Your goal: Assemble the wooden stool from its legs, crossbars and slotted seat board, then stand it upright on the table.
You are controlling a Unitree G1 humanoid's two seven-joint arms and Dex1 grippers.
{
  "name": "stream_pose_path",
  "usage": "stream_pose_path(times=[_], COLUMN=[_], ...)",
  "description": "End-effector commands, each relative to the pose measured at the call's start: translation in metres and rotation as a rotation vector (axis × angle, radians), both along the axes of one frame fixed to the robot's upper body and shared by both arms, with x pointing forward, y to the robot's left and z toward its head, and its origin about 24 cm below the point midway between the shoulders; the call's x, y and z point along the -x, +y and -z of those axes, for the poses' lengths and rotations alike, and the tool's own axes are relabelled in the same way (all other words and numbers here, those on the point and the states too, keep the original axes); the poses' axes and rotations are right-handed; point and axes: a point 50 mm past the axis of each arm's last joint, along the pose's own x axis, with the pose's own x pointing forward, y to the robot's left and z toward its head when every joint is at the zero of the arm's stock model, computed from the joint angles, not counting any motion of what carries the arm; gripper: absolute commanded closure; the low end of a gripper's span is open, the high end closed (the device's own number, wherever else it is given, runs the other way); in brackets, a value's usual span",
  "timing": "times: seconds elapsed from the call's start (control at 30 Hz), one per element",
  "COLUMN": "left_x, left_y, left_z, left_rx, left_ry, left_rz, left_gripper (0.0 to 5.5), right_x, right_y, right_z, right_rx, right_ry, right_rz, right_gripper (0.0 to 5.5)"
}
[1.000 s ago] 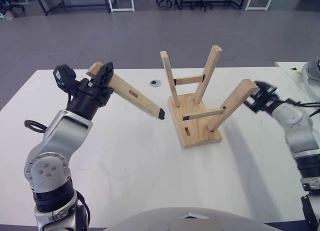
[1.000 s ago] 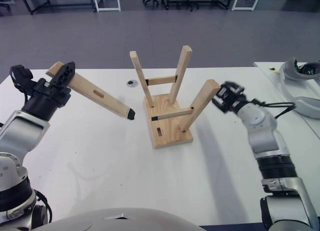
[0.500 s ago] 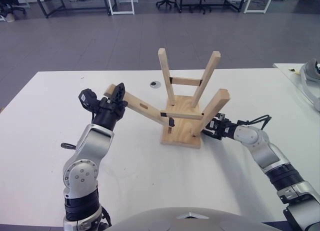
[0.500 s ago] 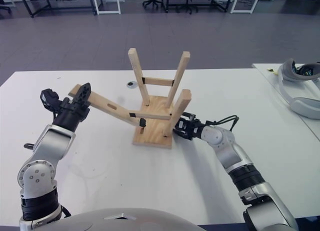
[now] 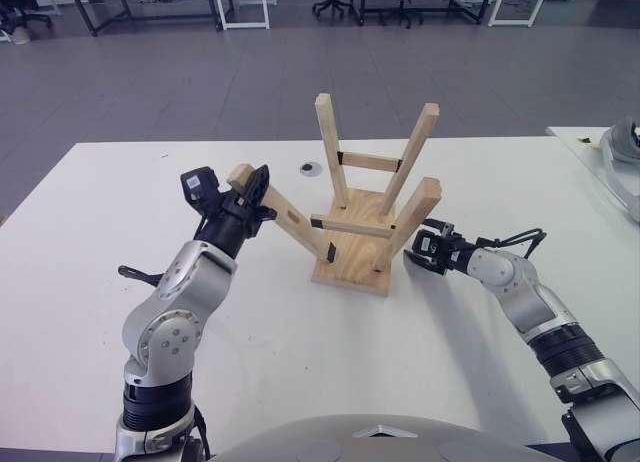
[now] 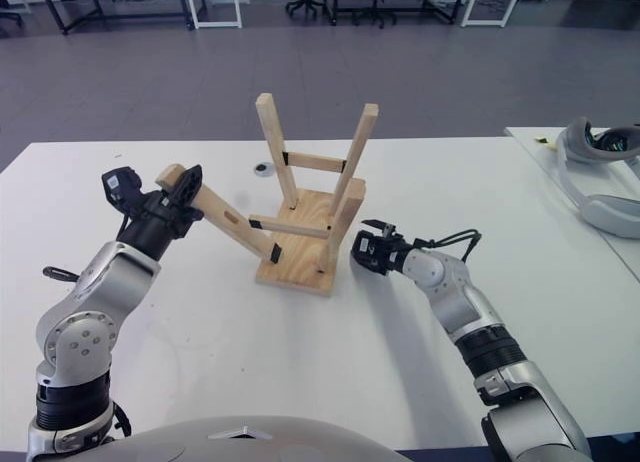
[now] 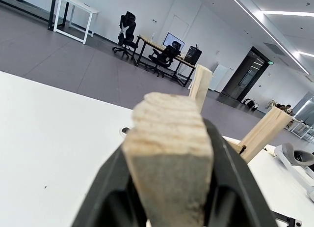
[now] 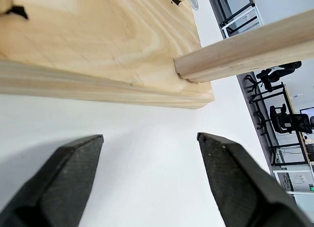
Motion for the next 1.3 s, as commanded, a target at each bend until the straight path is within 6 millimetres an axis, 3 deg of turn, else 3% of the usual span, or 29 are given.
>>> stream_pose_path(times=[0.03, 0.37, 0.67, 0.83, 0.93, 1.0, 1.07, 1.17, 1.2, 1.3], left_x=[0.001, -0.004, -0.015, -0.017, -0.021, -0.022, -0.021, -0.017, -0.016, -0.016], left_y=[-0.009, -0.03, -0.032, -0.035, -0.037, -0.036, -0.031, -0.028, -0.028, -0.029], left_z=[0.017, 0.012, 0.014, 0.013, 0.015, 0.022, 0.031, 0.046, 0.051, 0.052], left_rx=[-0.134, -0.269, -0.413, -0.478, -0.516, -0.549, -0.553, -0.519, -0.519, -0.496], left_ry=[0.107, 0.16, 0.187, 0.188, 0.197, 0.22, 0.251, 0.309, 0.322, 0.322], left_rz=[-0.012, -0.003, -0.01, -0.017, -0.03, -0.041, -0.061, -0.079, -0.082, -0.103], left_gripper=[4.47, 4.47, 4.46, 4.46, 4.46, 4.45, 4.42, 4.42, 4.42, 4.42], right_x=[-0.001, 0.001, 0.003, -0.008, -0.025, -0.032, -0.032, -0.013, -0.003, 0.014], right_y=[-0.003, 0.002, 0.01, 0.01, 0.004, 0.002, 0.014, 0.063, 0.082, 0.112], right_z=[0.003, 0.009, 0.011, -0.002, -0.034, -0.071, -0.117, -0.2, -0.22, -0.246], right_rx=[0.032, 0.031, -0.003, -0.057, -0.131, -0.285, -0.476, -0.68, -0.693, -0.567], right_ry=[0.012, 0.021, 0.014, -0.075, -0.233, -0.363, -0.47, -0.605, -0.63, -0.717], right_rz=[0.015, 0.025, 0.052, 0.13, 0.26, 0.355, 0.355, 0.128, 0.038, -0.105], right_gripper=[1.91, 1.91, 1.91, 1.91, 1.91, 1.91, 1.91, 1.91, 1.91, 1.91])
